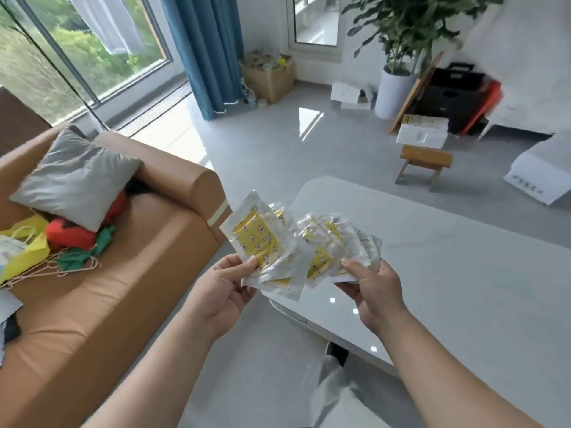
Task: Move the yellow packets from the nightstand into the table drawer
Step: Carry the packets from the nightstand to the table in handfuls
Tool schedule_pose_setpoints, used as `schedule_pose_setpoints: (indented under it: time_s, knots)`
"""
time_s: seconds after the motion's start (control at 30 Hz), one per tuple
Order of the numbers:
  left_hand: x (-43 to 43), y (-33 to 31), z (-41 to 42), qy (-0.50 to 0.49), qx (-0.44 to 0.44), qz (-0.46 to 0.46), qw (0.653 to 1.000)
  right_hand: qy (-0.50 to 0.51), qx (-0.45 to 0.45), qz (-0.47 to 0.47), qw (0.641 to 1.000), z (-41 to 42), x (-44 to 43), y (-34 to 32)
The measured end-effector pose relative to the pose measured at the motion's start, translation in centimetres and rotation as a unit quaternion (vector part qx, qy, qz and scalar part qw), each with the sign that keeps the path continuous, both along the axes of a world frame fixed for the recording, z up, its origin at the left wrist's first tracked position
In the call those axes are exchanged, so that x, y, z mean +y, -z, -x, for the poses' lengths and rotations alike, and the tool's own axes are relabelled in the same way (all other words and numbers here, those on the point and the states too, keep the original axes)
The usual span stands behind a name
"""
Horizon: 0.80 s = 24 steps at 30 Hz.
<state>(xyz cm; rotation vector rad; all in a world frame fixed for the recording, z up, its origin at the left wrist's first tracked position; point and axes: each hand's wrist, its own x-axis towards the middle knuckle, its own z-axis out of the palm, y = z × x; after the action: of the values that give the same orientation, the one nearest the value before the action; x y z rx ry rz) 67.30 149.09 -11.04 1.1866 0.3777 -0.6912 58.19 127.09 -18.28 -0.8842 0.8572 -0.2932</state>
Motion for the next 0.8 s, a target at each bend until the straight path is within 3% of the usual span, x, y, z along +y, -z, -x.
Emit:
schedule_pose_setpoints:
  time_s: [0.37,0.8]
  knots:
    - [-18.3,3.0,-16.4,0.062,0.049,-0.053,0.995,0.086,0.029,-0.054,0.994,-14.4,-17.5,4.2]
    - [-30.3,11.5,-32.5,0.163,0.081,-0.137,0.974,0.226,0.111,-0.078,0.965,-24.5,-25.8,11.0]
